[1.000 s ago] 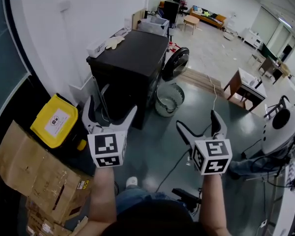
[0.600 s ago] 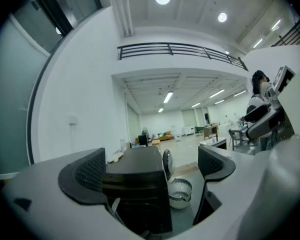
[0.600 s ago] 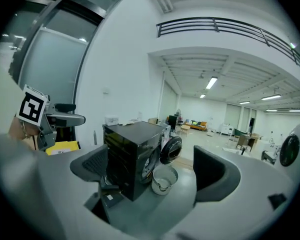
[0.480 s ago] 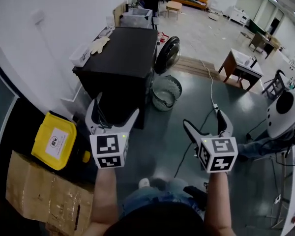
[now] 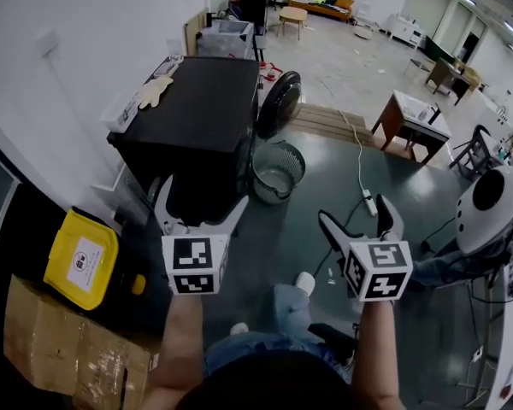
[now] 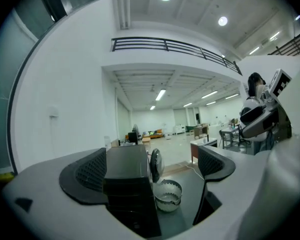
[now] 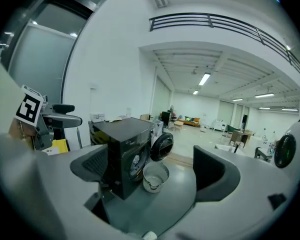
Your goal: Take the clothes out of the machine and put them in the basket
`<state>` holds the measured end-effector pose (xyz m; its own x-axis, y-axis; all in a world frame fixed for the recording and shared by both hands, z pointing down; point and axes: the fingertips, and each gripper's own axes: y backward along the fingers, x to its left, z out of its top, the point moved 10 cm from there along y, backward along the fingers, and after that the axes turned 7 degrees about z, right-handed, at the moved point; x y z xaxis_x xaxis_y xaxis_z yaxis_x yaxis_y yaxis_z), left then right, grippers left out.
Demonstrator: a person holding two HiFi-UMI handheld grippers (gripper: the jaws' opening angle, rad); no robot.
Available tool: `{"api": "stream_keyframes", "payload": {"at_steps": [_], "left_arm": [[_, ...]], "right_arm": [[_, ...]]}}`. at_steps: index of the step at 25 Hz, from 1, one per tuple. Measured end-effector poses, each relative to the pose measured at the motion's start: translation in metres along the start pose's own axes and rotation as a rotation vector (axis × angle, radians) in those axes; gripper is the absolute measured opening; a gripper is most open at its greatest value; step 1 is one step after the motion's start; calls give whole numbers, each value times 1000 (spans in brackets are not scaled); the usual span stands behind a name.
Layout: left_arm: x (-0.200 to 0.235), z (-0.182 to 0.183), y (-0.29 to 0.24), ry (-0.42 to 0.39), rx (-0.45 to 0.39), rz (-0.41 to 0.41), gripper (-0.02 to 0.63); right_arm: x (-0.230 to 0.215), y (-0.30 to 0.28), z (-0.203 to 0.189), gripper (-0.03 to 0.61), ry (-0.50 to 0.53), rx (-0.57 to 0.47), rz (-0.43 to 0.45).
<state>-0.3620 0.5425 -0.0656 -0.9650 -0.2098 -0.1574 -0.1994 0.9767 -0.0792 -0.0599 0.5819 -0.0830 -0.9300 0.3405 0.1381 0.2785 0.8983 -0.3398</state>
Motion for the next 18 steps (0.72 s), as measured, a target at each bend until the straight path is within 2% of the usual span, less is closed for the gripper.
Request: {"api": "stream_keyframes", "payload": {"at_steps": [3,7,9,14,18], "left_arm": [[-9,8,-27,-18,9,18,568],[-33,30,-75,-40,-24,42,568],[-47,36,-103,-27,-24,46,568],[-68,41,-167,2,58,75,568],[-95,60,-216,5,33,113,568]], "right_arm": [[-22,-30,5,530,-9,-7,39],[-71,-63,18,529,-12,-57,72],[-99,-83,21,529,-17,-69,79],[-171,-129,18,529,-61,-21,110],[-236,-153,27,528,-69,-71,106]]}}
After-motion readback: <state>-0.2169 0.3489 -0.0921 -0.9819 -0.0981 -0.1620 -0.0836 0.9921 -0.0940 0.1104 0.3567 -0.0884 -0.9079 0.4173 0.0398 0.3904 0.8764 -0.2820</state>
